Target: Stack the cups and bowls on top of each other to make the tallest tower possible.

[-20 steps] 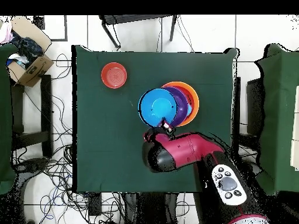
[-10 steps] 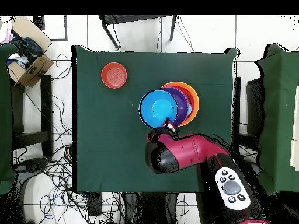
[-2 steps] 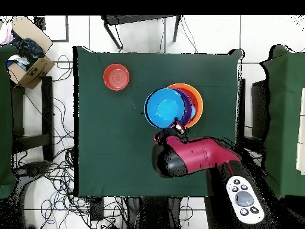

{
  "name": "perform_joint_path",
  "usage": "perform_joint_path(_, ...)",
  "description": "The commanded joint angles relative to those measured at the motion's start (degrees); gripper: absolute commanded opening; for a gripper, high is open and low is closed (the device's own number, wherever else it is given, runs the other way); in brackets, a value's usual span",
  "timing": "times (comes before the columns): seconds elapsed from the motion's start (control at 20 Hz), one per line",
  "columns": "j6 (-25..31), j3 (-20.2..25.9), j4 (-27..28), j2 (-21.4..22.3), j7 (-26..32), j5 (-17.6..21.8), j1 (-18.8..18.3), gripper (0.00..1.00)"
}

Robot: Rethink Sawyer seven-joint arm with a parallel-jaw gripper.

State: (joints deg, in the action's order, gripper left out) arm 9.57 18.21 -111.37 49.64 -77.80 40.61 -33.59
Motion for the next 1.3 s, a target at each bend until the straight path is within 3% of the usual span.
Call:
perform_joint_path(0.05, 4.1, 4.5, -1.2, 0.3, 0.0, 1.2, -0.8, 1.00)
perform_joint_path(0.9, 2.8, 7.1, -1.3, -2.0, 0.4, 2.7, -0.9, 1.00)
perform_joint_path(1.1, 2.9, 6.0, 1.2, -3.5, 3.1, 7.3, 2.0, 1.00)
perform_joint_path(1.3, 2.5, 7.1, 1.7, -4.1, 4.4, 10.0, 2.6, 1.00)
